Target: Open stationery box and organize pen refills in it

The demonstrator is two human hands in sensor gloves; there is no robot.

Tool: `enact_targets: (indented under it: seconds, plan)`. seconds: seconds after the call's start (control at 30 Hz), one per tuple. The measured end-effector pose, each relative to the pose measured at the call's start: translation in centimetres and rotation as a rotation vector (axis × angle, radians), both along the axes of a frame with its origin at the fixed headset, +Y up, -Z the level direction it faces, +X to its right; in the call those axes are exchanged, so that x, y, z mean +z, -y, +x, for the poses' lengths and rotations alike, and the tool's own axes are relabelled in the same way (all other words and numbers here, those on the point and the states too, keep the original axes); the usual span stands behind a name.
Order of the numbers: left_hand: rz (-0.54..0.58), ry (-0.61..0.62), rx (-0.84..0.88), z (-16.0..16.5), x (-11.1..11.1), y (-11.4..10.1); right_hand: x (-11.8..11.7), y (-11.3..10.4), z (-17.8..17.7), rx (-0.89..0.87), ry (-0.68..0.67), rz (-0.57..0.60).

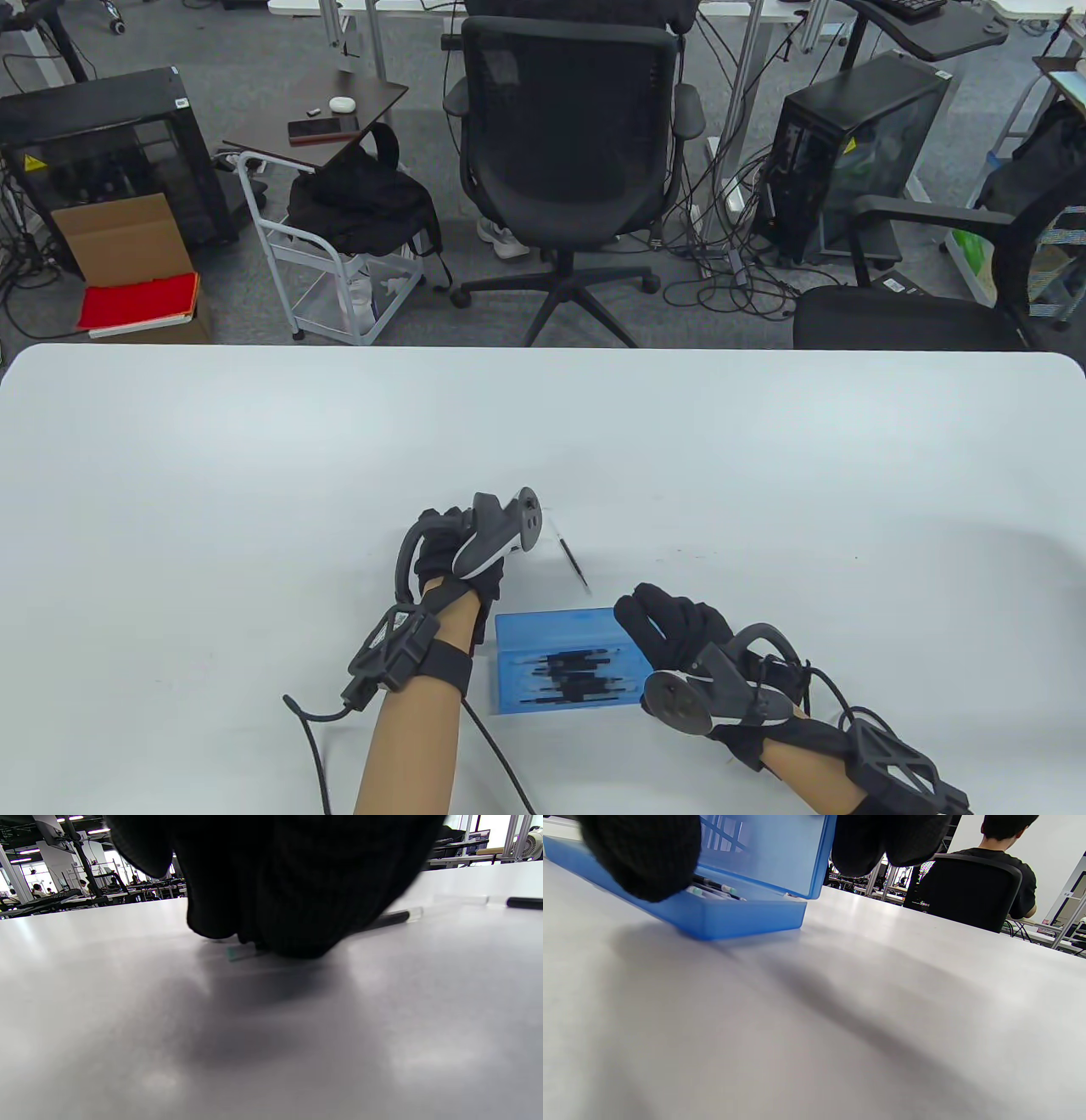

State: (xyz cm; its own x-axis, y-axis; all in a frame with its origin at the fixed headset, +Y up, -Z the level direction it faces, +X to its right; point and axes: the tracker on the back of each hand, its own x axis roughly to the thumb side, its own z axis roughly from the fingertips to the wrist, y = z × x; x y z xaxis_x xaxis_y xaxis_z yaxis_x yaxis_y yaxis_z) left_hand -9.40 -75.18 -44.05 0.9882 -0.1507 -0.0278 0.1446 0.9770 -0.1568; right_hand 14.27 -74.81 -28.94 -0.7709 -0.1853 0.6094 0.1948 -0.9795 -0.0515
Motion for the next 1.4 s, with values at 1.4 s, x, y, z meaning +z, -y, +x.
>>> enact_targets:
  seconds: [1.4]
  plan:
    - [0.213, 0.154, 0.138, -1.3, 5.5, -6.5, -0.1, 0.0, 0.0, -0.004, 0.0, -0.007]
